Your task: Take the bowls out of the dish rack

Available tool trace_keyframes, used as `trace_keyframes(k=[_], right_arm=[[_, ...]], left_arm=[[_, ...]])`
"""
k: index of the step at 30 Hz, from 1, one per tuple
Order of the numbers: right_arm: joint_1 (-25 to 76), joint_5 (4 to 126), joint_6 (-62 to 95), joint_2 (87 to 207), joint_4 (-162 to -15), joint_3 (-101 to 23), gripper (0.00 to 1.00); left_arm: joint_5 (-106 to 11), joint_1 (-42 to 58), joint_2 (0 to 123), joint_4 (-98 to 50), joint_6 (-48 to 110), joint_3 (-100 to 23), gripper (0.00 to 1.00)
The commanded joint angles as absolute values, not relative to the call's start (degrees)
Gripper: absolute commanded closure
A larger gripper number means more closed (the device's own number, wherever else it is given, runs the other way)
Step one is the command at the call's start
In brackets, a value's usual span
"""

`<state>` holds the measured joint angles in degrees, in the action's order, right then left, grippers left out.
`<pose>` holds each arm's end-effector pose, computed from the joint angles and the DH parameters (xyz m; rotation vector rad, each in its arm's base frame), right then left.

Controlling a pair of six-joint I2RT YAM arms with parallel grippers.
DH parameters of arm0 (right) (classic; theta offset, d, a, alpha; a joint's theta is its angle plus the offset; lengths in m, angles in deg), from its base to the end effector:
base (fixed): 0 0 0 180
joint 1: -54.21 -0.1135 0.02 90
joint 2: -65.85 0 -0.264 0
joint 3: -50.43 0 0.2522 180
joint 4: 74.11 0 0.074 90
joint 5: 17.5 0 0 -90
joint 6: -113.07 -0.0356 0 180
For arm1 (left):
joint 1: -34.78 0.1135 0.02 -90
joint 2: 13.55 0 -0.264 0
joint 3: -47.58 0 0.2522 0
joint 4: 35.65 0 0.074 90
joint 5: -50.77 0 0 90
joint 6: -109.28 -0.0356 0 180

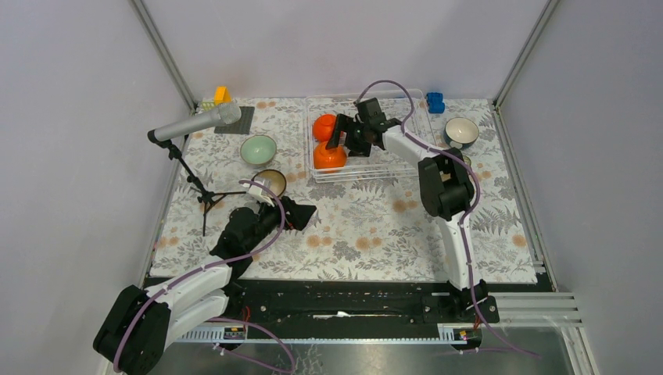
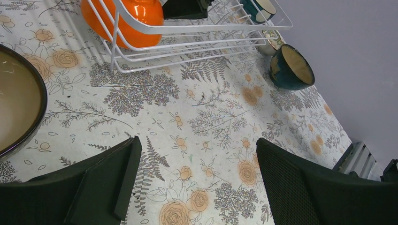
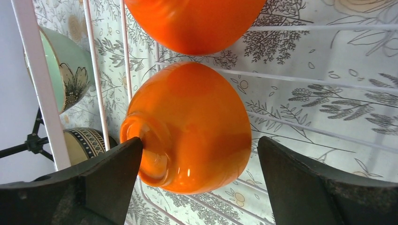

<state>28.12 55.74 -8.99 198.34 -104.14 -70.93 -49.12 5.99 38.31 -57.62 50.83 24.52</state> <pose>0.4689 0.2411 0.1883 -0.0353 2.4047 0.8384 0.1603 -0.0951 0.1867 0.0933 1.7747 -0.9228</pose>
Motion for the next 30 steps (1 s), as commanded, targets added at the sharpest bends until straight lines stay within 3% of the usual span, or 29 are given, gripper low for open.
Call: trace_keyframes(k=[1,12,20,30], right_arm=[[29.0,49.0,-13.7,200.3,-98.8,-69.1,0.00],[30.6,40.5,-21.7,201.4,-89.2,-65.8,0.02],[30.7,43.8,-17.9,193.9,-91.8,-65.1,0.27],[30.7,52.7,-10.1,184.3,-98.7,-65.8,0.41]], left_arm=[[-49.7,5.9,37.7,-59.5,50.5,22.6,0.03],[-48.9,5.9,37.1,-58.8,49.9,22.7,0.03],[-48.5,5.9,36.4,-58.3,49.7,22.6,0.03],[-48.1,5.9,34.9,-57.4,49.5,22.7,0.03]])
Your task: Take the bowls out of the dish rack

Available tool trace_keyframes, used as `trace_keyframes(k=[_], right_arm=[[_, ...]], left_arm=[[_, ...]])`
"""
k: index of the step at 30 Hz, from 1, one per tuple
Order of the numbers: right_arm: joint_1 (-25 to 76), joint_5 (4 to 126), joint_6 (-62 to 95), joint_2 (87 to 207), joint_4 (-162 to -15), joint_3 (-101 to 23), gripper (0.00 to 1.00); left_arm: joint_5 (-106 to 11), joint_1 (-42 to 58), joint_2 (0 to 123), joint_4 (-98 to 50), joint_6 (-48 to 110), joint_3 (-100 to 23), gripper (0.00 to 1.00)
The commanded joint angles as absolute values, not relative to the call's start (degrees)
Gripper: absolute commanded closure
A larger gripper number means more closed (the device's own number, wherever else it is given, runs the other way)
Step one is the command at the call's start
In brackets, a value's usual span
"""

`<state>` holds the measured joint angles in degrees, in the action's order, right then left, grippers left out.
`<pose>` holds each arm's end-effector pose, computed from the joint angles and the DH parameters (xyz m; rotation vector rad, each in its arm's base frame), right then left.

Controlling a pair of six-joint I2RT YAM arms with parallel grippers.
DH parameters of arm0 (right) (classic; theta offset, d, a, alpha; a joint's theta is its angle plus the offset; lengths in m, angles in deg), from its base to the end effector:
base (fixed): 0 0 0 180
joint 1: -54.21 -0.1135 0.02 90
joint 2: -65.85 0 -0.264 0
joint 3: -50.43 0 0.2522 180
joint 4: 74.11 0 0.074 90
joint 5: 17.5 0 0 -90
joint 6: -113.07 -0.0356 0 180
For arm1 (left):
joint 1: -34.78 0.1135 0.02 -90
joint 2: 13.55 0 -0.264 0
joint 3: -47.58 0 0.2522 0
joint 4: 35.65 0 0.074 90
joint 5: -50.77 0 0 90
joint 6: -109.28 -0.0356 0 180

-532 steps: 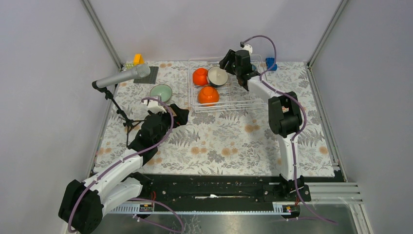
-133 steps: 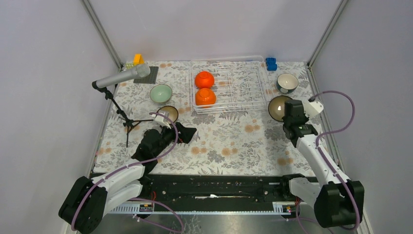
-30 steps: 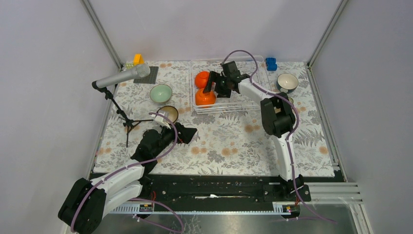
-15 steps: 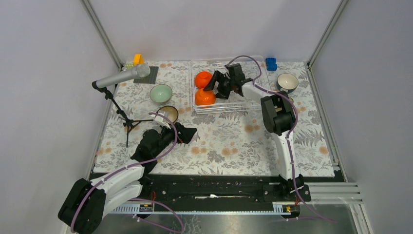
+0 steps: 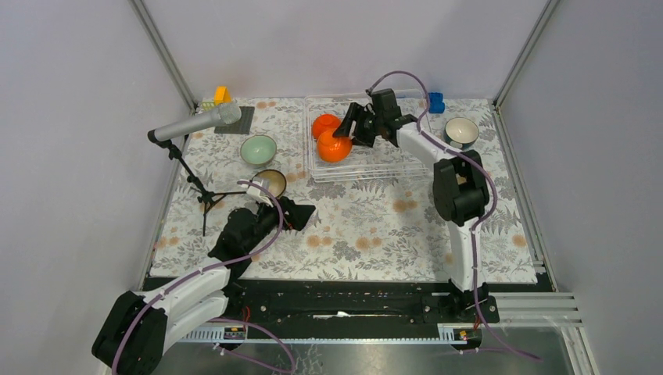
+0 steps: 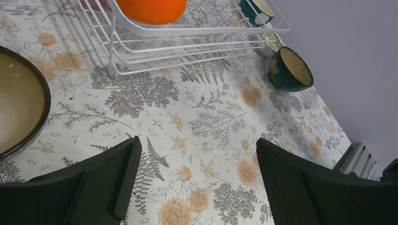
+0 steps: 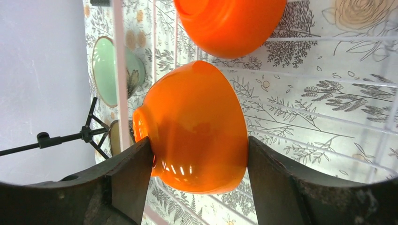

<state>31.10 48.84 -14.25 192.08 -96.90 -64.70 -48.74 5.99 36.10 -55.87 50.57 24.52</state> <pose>0.4653 0.2141 0.2185 0.0295 2.2991 1.0265 0.1576 -0.0933 0.1897 0.0927 1.7648 -0.9161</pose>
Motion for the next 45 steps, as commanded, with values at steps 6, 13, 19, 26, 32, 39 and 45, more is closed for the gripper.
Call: trace_keyframes(k=[6,13,19,26,32,39,45], right_arm=[[29.3,60.7,-4.1,179.2,-103.6,-66.2,0.44],[25.3,75.4,5.1,169.2,-106.4,-62.2,0.45],[22.7,86.5,10.5,163.2,-107.2,-58.2,0.45],[20.0,96.1,15.5,160.2,-111.2,-55.8,0.54],[19.5,95.6,14.5,152.6,-109.8,-45.8,0.54],[18.5,97.2,13.7,144.3,-110.7,-36.6,0.54],[17.2,100.5,12.3,142.4,-114.5,-33.3,0.55]], left_arm=[[-48.0,5.9,34.6,-57.1,49.5,22.7,0.03],[-47.9,5.9,34.3,-56.8,49.4,22.6,0.03],[-47.4,5.9,33.5,-56.1,49.3,22.5,0.03],[-47.4,5.9,33.1,-55.8,49.3,22.5,0.03],[-47.6,5.9,33.2,-55.9,49.4,22.5,0.02],[-47.9,5.9,33.0,-56.0,49.6,22.5,0.03],[-47.9,5.9,33.2,-56.0,49.7,22.4,0.03]])
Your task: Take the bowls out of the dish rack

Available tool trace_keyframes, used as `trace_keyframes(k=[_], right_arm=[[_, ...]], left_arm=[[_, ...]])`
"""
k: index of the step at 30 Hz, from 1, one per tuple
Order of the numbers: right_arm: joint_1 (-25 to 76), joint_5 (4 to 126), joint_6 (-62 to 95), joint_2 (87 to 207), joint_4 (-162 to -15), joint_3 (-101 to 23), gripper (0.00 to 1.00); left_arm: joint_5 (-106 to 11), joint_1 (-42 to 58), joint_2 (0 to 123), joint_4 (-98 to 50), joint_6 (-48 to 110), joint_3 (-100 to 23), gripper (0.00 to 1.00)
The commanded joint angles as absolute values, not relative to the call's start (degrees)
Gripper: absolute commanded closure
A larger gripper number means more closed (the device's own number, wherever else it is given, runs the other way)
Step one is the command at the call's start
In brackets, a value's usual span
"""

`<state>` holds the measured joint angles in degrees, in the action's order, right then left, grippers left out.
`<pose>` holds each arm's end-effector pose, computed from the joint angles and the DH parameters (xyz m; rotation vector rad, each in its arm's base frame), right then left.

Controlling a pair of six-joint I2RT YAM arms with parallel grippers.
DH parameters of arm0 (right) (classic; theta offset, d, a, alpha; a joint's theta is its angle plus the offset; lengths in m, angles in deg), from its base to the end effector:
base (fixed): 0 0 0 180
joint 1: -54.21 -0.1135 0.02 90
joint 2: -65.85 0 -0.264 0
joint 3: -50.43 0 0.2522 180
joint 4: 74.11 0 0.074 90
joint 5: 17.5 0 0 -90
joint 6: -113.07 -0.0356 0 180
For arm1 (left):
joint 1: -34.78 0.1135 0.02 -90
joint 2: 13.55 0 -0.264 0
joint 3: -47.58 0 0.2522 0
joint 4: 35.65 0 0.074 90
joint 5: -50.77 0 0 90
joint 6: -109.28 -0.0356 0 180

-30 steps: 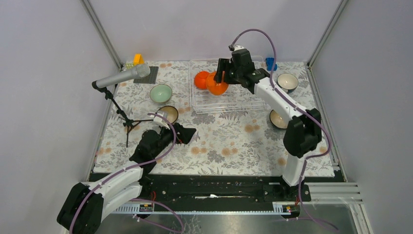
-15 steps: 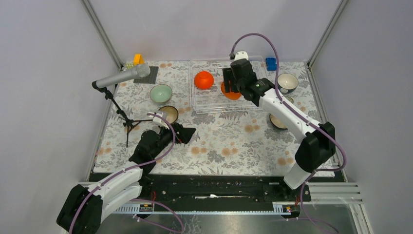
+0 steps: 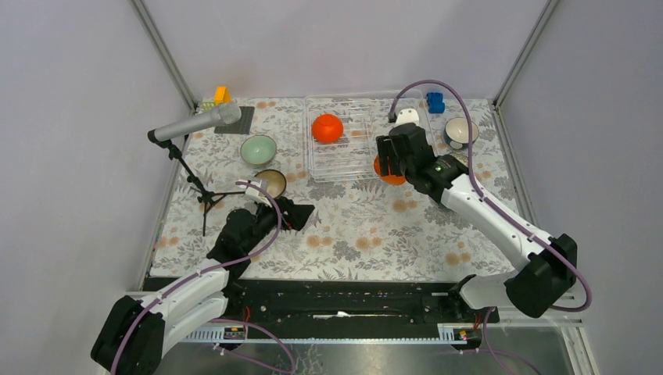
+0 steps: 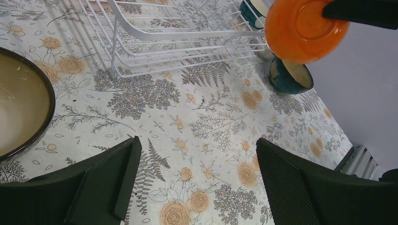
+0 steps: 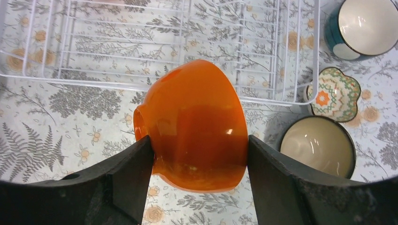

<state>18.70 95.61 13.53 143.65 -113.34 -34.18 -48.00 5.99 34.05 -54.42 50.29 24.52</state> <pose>0.2562 0.1656 0.3442 -0.2389 2.0730 0.0449 0.1552 -0.0915 0.1927 0.0874 1.7517 -0.9048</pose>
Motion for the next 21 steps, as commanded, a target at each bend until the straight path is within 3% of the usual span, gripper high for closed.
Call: trace_keyframes(k=[1,13,21], right_arm=[[16.6,102.2,12.3,143.0,-115.5,-33.0,0.56],[8.8,121.3,11.8,152.7,-120.1,-32.0,0.61],[5.4,132.9,7.8,165.5,-126.4,-35.0,0.62]], left_arm=[[-47.8,5.9,33.4,-56.0,49.7,22.4,0.03],[-47.7,5.9,33.7,-55.8,49.6,22.3,0.03],[-47.1,5.9,32.9,-55.3,49.5,22.3,0.03]])
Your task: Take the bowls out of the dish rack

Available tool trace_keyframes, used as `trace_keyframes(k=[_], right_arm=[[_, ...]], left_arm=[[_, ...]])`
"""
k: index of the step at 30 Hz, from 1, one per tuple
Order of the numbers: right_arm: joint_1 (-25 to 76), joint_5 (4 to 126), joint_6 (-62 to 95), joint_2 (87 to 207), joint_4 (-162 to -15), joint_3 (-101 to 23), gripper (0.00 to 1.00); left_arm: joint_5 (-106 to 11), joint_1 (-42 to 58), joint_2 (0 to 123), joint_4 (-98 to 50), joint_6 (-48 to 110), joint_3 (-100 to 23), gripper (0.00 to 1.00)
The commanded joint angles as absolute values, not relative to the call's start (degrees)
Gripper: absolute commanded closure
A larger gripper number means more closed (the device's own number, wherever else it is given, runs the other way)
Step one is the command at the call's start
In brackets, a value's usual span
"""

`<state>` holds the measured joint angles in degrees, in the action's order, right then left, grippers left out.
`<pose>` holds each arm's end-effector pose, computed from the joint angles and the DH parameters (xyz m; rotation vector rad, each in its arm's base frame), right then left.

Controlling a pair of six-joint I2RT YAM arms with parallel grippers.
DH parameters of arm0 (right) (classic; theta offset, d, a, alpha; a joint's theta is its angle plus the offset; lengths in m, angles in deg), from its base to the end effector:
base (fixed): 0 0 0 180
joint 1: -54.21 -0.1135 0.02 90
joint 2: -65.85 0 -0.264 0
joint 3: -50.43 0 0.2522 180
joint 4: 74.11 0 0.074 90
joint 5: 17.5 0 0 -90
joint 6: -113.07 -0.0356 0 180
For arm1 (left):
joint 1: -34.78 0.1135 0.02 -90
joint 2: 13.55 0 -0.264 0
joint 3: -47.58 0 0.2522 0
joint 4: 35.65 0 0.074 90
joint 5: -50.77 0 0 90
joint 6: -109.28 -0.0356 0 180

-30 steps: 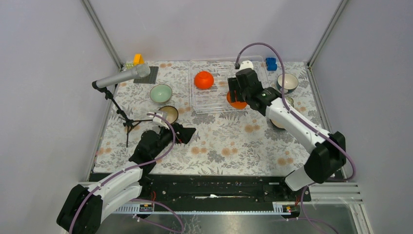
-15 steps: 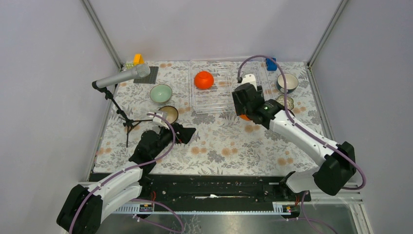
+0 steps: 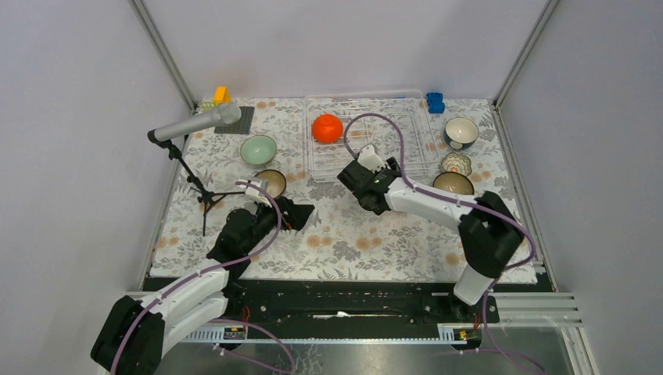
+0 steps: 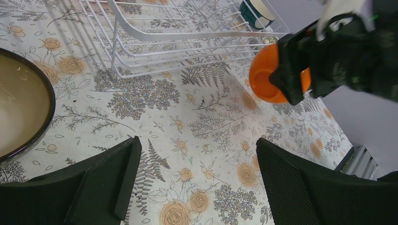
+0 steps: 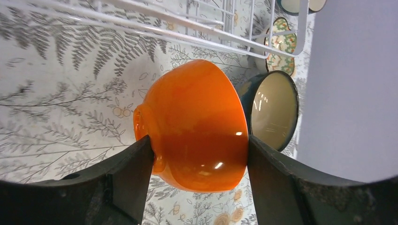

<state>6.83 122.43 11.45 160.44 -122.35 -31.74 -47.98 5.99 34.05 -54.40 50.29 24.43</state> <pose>0.2468 0.2280 0.2379 -0.4237 2.1936 -0.6127 0.1553 -0.0915 0.1932 0.0872 1.7504 -0.9049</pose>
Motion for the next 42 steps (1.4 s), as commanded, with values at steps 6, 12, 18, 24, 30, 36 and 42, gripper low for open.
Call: trace_keyframes(k=[6,12,18,24,30,36,42], right_arm=[[4.6,132.9,5.8,171.1,-127.8,-35.8,0.60],[3.4,126.4,7.5,171.2,-125.7,-35.0,0.15],[3.3,119.0,9.2,169.2,-123.7,-34.6,0.10],[3.3,116.7,9.9,169.0,-123.6,-34.9,0.10],[3.4,112.4,10.9,167.7,-121.6,-34.4,0.12],[3.3,109.5,11.6,167.3,-120.3,-34.8,0.20],[3.4,108.0,12.1,166.7,-119.6,-35.0,0.21]], left_arm=[[-46.6,5.9,32.2,-55.0,49.4,22.6,0.02],[-46.6,5.9,32.4,-55.0,49.3,22.4,0.02],[-46.5,5.9,32.2,-54.8,49.2,22.4,0.02],[-46.5,5.9,32.4,-54.7,49.2,22.4,0.02],[-46.5,5.9,32.3,-54.7,49.2,22.4,0.02],[-46.4,5.9,32.2,-54.6,49.1,22.4,0.02],[-46.4,5.9,32.1,-54.5,49.1,22.4,0.02]])
